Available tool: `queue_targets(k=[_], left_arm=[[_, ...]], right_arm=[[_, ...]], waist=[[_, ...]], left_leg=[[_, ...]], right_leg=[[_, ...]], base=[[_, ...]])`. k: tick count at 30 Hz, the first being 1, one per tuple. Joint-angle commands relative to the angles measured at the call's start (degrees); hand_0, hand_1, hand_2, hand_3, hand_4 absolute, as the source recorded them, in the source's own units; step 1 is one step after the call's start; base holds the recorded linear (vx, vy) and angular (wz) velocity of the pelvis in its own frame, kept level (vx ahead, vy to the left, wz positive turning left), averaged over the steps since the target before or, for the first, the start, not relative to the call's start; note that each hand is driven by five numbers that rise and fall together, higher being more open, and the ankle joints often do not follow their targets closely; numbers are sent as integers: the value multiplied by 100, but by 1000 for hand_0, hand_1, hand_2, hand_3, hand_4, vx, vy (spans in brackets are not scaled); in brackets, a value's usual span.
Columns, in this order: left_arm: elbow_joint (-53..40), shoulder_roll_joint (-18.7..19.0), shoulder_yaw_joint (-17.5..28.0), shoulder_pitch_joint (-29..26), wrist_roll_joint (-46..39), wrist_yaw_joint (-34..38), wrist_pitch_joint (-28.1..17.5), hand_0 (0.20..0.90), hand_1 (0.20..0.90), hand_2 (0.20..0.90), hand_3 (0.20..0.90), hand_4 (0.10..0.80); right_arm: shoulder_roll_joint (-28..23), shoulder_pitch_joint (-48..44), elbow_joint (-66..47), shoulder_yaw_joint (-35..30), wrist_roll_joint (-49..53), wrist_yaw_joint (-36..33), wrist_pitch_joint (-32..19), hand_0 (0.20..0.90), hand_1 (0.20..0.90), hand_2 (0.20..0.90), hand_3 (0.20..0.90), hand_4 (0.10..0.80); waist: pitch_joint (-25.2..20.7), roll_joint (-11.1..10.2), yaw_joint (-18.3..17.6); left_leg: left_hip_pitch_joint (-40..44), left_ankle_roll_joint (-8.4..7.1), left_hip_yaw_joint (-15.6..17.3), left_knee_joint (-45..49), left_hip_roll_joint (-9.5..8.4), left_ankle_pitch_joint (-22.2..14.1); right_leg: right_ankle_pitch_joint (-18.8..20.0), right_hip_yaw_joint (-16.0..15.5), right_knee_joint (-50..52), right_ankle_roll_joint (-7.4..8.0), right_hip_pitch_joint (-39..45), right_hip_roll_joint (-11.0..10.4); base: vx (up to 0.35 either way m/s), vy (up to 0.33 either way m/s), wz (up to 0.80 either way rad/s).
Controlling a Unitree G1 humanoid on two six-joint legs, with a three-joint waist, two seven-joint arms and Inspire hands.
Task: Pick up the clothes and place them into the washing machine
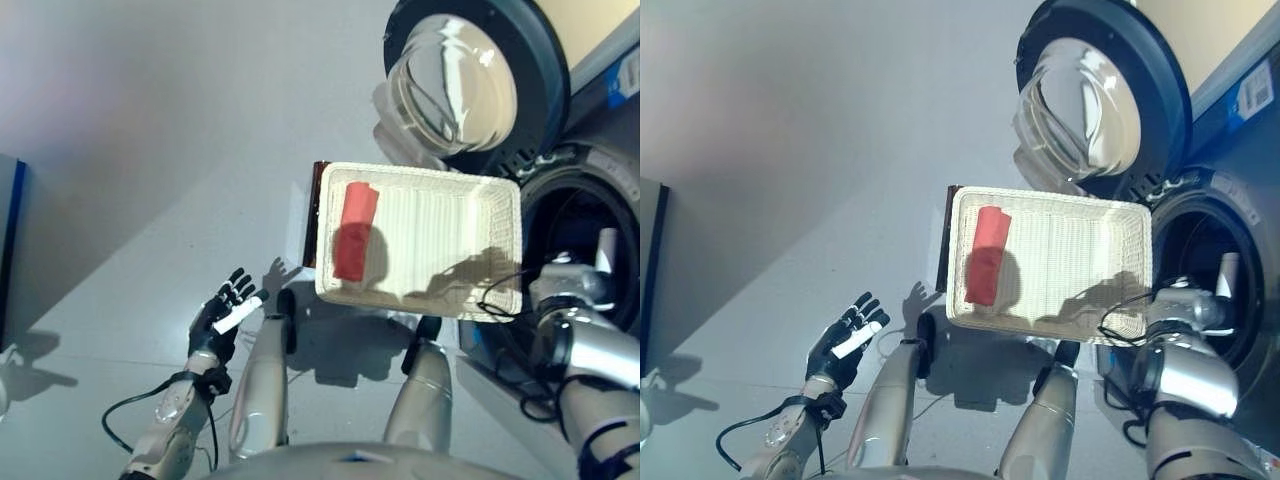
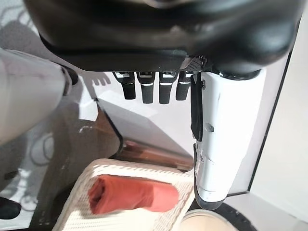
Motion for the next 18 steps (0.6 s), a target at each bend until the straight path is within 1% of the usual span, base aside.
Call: queue_targets(k=[1,2,3,5,6,8,11,13,16,17,18], left_arm=[[-241,156,461,89,130,-126,-392,900,900,900,900,800],[-241,163,467,97,130,-126,-393,900,900,900,900,800],[-225,155,473,93,168,-145,-395,900,900,900,900,800],[-216,155,510,105,232,-160,-397,900,900,900,900,800],[-218,155,517,115,234,-160,-398,900,900,900,900,800],[-210,159,564,127,320,-176,-432,900,900,900,900,800],[-249,144,618,127,436,-184,-480,900,900,900,900,800],[-230,134,642,114,528,-179,-489,900,900,900,900,800],[-244,114,691,116,648,-190,-524,900,900,900,900,800],[-245,114,695,119,649,-190,-524,900,900,900,900,800],[-227,93,715,103,689,-177,-524,900,900,900,900,800]], right_arm=[[187,156,-257,156,-415,21,-195,900,900,900,900,800],[205,166,-273,151,-425,8,-195,900,900,900,900,800],[382,246,-238,275,-622,16,-115,900,900,900,900,800],[571,360,-214,469,-974,17,40,900,900,900,900,800],[582,365,-226,471,-988,4,44,900,900,900,900,800],[789,457,-205,713,-1441,7,217,900,900,900,900,800],[1147,578,-144,1352,-2491,-51,580,900,900,900,900,800],[1354,571,-158,1694,-3015,-53,745,900,900,900,900,800],[1640,513,-116,2222,-3954,-110,1001,900,900,900,900,800],[1645,514,-120,2223,-3959,-115,1004,900,900,900,900,800],[1839,511,-111,2378,-4207,-121,1068,900,900,900,900,800]], waist=[[-7,-114,120],[3,-119,107],[-22,-177,151],[-28,-229,174],[-24,-231,165],[-34,-309,209],[-71,-413,299],[-75,-460,331],[-83,-518,423],[-83,-519,418],[-104,-548,460]], left_leg=[[315,-260,-158,-1089,30,635],[341,-258,-165,-1111,24,647],[400,-258,-176,-1190,4,670],[508,-251,-186,-1293,-15,705],[525,-250,-187,-1309,-17,712],[648,-250,-205,-1446,-26,762],[842,-255,-210,-1684,-13,854],[904,-245,-223,-1756,-12,890],[914,-230,-242,-1751,-33,900],[915,-230,-244,-1752,-34,900],[918,-231,-242,-1758,-37,900]], right_leg=[[62,-155,-169,-86,571,-116],[79,-175,-204,-83,613,-118],[189,-245,-381,-47,760,-167],[283,-317,-546,-30,918,-183],[291,-325,-565,-29,939,-183],[405,-406,-767,-2,1116,-182],[583,-563,-1097,40,1365,-145],[665,-651,-1267,55,1489,-126],[787,-722,-1414,81,1592,-137],[789,-726,-1419,81,1597,-136],[823,-763,-1492,89,1653,-139]], base=[[53,3,9],[62,9,13],[51,12,17],[50,11,16],[39,1,13],[46,-21,9],[58,-23,2],[41,-23,1],[12,-7,0],[44,-10,8],[33,-10,6]])
